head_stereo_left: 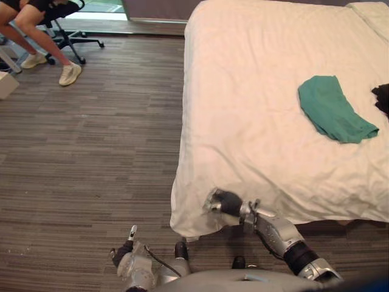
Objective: Tidy the bed and pick cloth on bed and put in laundry
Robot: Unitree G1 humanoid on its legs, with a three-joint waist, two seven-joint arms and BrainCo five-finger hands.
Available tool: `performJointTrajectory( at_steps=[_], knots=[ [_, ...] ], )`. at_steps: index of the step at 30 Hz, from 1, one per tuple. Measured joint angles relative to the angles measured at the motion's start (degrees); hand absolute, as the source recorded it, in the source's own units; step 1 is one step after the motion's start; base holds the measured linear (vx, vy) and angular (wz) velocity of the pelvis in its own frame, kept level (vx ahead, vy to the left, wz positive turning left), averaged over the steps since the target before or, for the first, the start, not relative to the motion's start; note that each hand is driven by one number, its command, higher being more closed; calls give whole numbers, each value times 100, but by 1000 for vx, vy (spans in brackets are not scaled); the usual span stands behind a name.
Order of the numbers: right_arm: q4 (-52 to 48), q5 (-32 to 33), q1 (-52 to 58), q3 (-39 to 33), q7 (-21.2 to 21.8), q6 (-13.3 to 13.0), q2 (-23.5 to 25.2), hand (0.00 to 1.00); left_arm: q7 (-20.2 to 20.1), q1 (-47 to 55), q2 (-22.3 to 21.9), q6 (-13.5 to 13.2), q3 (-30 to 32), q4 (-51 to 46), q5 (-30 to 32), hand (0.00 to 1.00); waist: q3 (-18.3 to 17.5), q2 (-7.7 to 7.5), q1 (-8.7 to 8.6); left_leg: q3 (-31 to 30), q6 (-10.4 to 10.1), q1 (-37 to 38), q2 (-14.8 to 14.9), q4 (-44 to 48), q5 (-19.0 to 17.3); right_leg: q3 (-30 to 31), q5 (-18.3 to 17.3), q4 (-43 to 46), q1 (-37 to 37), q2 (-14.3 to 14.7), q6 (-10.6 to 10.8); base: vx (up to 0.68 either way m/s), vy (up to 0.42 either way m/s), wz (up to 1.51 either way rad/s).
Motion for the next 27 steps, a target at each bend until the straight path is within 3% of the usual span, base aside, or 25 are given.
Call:
performJointTrajectory(
  at_steps=[3, 4, 6, 9, 12, 17, 19, 23, 27],
  knots=[
    [352, -387, -257, 837, 431, 214, -37, 100, -208, -200, 83, -48, -1, 98, 269, 0, 80, -44, 78, -116, 7, -161, 39, 0, 77, -39, -15, 35, -159, 25, -24, -155, -21, 14],
    [448, -472, -445, 1155, 508, 215, -46, 100, -300, -364, 206, -92, -3, 98, 391, 0, 213, -96, 184, -130, 0, -289, 88, 0, 139, -41, -26, 99, -320, 58, -93, -254, -48, 0],
    [581, -596, -878, 1490, 525, 208, -16, 100, -368, -759, 516, -124, -1, 95, 405, 0, 627, -204, 220, -269, -6, -497, 167, 0, 283, -156, -18, 214, -509, 125, -212, -279, -62, 17],
    [713, -650, -1375, 1555, 474, 179, -19, 100, -372, -1193, 809, -124, -51, 71, 403, 0, 1030, -300, 334, -398, -48, -769, 232, 0, 404, -225, 36, 271, -774, 190, -317, -258, -34, 18],
    [957, -748, -2009, 1546, 264, -15, -26, 100, -377, -1484, 914, -90, -234, -78, 412, 0, 1432, -271, 421, -450, -64, -923, 236, -1, 477, -310, 89, 263, -916, 187, -370, -191, 8, 8],
    [1295, -741, -2998, 1355, 179, -369, -150, 100, -726, -1861, 881, -121, -835, -475, 578, 0, 1733, -13, 550, -607, -22, -1430, 209, 1, 630, -422, 267, 261, -1325, 161, -326, -84, 16, 12],
    [1457, -740, -3357, 1234, 120, -384, -194, 100, -823, -2049, 867, -89, -1094, -479, 573, 0, 1816, 122, 569, -714, 45, -1601, 177, 2, 714, -509, 278, 268, -1432, 129, -306, 20, 22, 19],
    [1725, -738, -3747, 1156, -1, -382, -252, 100, -833, -2261, 837, 156, -1371, -473, 565, 0, 1880, 236, 630, -799, 74, -1810, 134, 5, 777, -616, 251, 360, -1645, 78, -263, 54, 6, 13],
    [2202, -587, -4154, 924, -347, -378, -617, 100, -873, -2336, 700, 304, -1554, -443, 526, 0, 2025, 515, 681, -1049, -9, -2037, 66, 6, 879, -679, 177, 534, -1888, -22, -200, 23, -6, 13]
  ],
)
